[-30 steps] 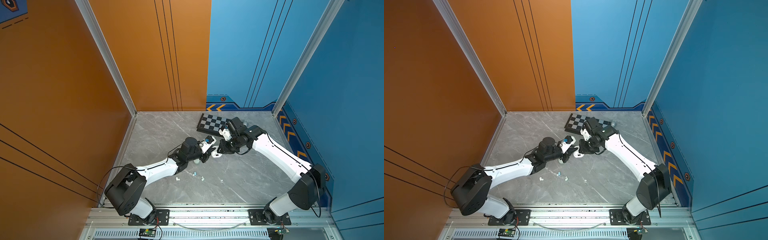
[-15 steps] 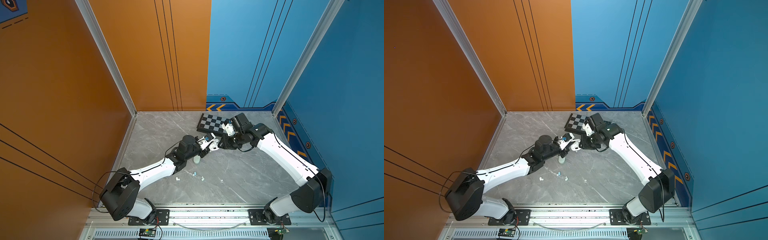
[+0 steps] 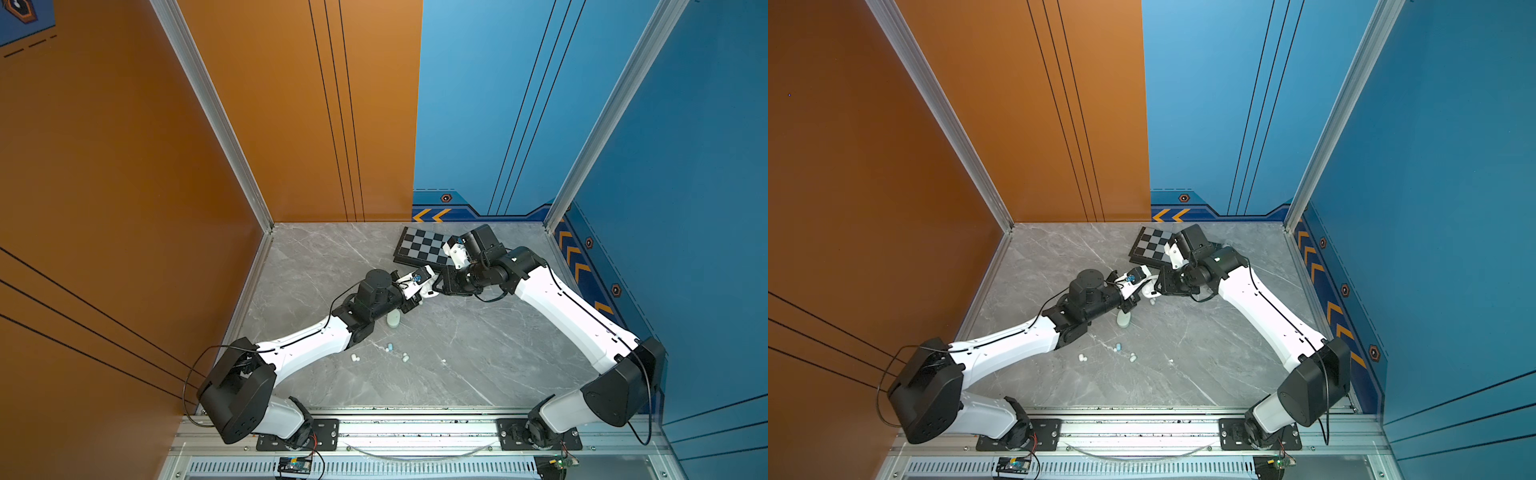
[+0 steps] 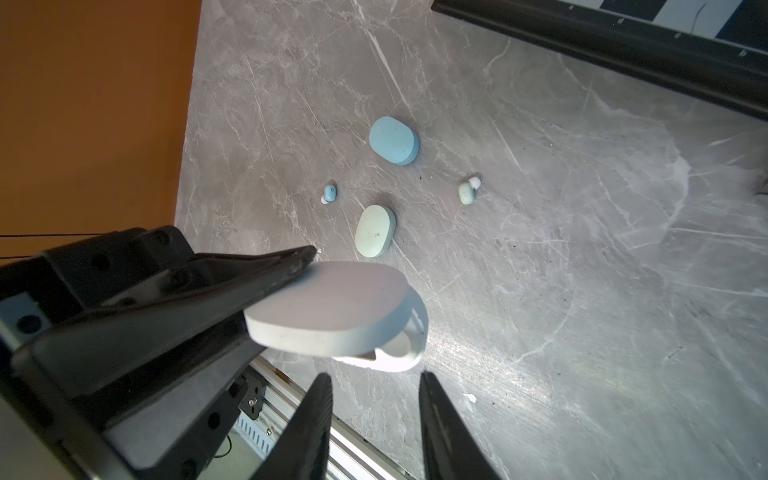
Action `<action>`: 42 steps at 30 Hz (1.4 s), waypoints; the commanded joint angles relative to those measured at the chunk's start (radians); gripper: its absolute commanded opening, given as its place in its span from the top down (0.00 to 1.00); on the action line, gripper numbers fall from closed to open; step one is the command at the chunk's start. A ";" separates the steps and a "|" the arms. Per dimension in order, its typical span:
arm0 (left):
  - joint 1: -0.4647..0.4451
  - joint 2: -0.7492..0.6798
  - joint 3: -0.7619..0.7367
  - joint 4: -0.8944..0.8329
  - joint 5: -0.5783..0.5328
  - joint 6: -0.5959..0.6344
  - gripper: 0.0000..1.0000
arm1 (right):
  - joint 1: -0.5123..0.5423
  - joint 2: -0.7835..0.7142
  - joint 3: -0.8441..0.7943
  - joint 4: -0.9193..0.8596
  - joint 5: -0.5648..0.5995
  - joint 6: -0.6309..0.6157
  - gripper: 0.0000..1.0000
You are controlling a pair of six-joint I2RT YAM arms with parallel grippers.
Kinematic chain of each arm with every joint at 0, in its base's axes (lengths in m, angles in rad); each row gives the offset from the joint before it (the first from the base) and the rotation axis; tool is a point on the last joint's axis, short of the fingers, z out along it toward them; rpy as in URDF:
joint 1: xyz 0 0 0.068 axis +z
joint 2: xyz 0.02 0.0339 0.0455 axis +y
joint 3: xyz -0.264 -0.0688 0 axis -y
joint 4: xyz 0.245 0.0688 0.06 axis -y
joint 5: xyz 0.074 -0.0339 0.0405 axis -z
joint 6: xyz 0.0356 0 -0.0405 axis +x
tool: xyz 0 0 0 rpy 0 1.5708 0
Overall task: Insert the wireless bluetooth earbuds into the charging case
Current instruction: 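Press the earbud down into the case slot while the left gripper holds the case, then open the right gripper and draw it back from the case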
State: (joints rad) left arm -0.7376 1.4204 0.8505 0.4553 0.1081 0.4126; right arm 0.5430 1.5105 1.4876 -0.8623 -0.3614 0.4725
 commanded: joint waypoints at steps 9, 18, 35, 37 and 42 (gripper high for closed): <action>-0.008 -0.019 0.051 0.013 0.063 -0.048 1.00 | -0.008 -0.009 0.022 0.078 0.051 0.015 0.62; -0.008 -0.012 0.065 0.013 0.109 -0.102 1.00 | -0.006 -0.024 0.020 0.110 0.115 -0.001 0.67; 0.007 0.004 0.080 0.014 0.124 -0.183 1.00 | 0.006 -0.042 0.018 0.129 0.137 -0.009 0.72; 0.010 0.006 0.076 0.014 0.122 -0.192 1.00 | 0.003 -0.048 0.020 0.131 0.134 -0.003 0.70; 0.034 0.005 0.053 0.014 0.080 -0.226 1.00 | -0.021 -0.099 0.024 0.148 0.114 0.023 0.67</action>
State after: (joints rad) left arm -0.7185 1.4216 0.8978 0.4568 0.1654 0.2222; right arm 0.5396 1.4727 1.4876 -0.7715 -0.2569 0.4740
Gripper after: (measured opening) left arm 0.108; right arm 0.323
